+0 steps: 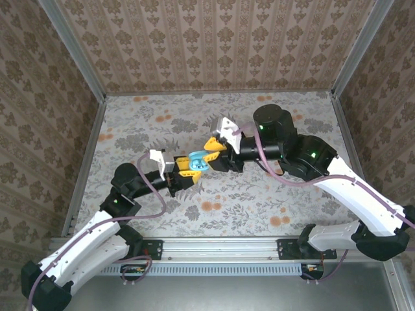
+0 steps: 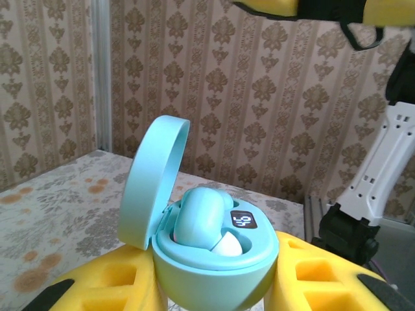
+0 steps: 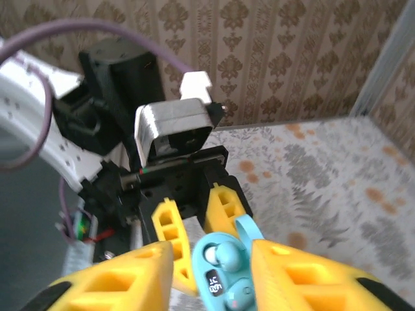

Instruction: Insert wireless bluetooth earbuds into charging case

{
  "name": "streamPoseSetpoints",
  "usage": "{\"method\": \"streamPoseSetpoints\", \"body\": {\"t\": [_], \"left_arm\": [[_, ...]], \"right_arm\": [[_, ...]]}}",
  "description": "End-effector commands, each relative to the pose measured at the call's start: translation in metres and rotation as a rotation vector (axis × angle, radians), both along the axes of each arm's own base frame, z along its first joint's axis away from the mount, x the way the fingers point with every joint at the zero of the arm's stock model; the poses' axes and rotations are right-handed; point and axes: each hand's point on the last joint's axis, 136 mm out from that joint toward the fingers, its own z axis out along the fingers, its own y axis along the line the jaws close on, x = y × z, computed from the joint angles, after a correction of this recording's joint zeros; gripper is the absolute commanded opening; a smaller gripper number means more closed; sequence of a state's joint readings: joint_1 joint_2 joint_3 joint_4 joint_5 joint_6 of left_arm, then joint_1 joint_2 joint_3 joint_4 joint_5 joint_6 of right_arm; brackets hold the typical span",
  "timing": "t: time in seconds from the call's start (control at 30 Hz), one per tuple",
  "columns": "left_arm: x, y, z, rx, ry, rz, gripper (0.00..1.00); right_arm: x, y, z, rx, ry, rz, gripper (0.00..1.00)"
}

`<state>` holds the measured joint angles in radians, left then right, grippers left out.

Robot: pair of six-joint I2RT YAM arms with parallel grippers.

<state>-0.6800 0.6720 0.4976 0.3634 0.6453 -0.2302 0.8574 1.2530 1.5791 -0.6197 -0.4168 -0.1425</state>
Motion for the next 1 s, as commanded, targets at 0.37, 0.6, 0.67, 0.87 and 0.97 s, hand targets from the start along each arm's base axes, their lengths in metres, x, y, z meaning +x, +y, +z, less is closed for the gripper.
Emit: {"method": "streamPoseSetpoints", "body": {"t": [0.37,0.6,0.67,0.87,0.97], "left_arm": [[0.016,0.006,0.014,-0.023,-0.057,0.106,0.23],[0.014,0.007,0.015,-0.026,-0.06,0.103,0.23],[0.013,0.008,0.015,-0.027,-0.062,0.1,0.23],[0.01,0.008,0.016,-0.026,-0.066,0.091,0.23],[0.009,0.009,0.016,-0.026,-0.071,0.091,0.23]], "right_arm": [[0.017,0.005,-0.041,0.03,0.625,-0.517,0.28],[0.021,0.025,-0.06,-0.087,0.654,-0.596,0.23],[0.025,0.023,-0.063,-0.113,0.653,-0.632,0.23],[0.032,0.014,-0.064,-0.142,0.638,-0.698,0.23],[0.032,0.015,-0.068,-0.152,0.653,-0.706,0.23]]}}
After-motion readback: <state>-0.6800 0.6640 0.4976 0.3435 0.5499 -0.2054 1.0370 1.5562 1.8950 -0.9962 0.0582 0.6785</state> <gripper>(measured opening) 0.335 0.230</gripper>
